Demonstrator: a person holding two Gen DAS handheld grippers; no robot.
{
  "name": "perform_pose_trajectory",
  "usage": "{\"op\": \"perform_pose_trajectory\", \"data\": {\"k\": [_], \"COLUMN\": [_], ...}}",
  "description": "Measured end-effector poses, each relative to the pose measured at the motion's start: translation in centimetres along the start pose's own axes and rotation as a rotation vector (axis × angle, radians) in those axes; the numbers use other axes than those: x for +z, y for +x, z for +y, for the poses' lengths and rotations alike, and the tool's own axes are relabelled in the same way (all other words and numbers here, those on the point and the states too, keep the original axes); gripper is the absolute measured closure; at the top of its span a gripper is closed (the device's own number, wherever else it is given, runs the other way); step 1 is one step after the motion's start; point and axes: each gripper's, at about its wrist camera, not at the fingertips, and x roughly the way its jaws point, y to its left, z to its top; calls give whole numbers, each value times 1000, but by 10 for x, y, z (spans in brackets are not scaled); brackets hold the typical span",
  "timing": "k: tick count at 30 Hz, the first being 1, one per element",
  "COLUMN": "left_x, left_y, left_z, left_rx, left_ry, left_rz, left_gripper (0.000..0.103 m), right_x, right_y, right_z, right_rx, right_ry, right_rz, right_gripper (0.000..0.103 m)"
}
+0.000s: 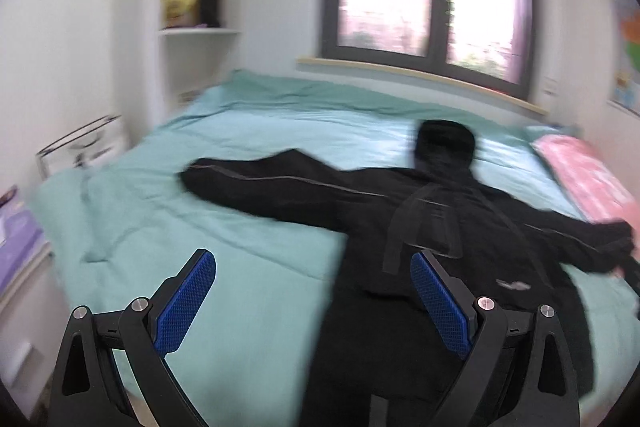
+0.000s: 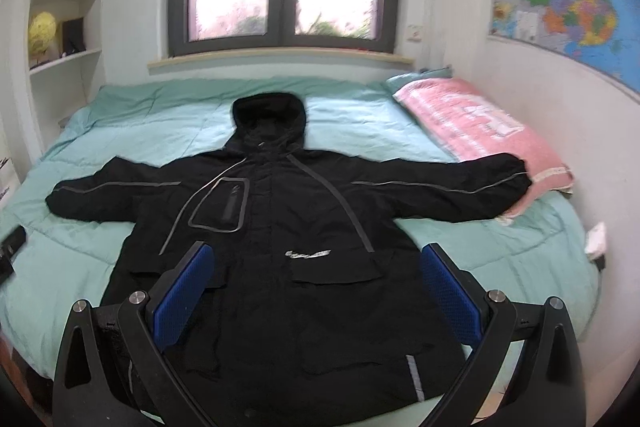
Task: Fold large clothes
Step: 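Grasp the sleeve cuff nearest the left tool with the left tool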
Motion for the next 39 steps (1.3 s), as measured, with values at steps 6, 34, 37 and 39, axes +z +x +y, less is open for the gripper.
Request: {"op": "perform_pose_trajectory", "data": {"k": [6, 34, 37, 39], "left_x": [35, 98, 124, 129], "left_y": [99, 446, 396, 393], "left_z": [101, 273, 263, 260], "left_rx": [-23, 53, 78, 129], "left_ry": [-198, -530, -471, -437], "left_rz": [93, 326, 198, 223], "left_gripper": [4, 87, 89, 88], "right_x": [19, 85, 92, 96], "right_y": [58, 291, 291, 293], "right_z": [44, 225, 237, 242], "right_rx": [68, 53, 88, 109], "right_ry": [-48, -387, -396, -397], "right_rz": [4, 403, 403, 394], "right_gripper": [0, 1, 4, 4]}}
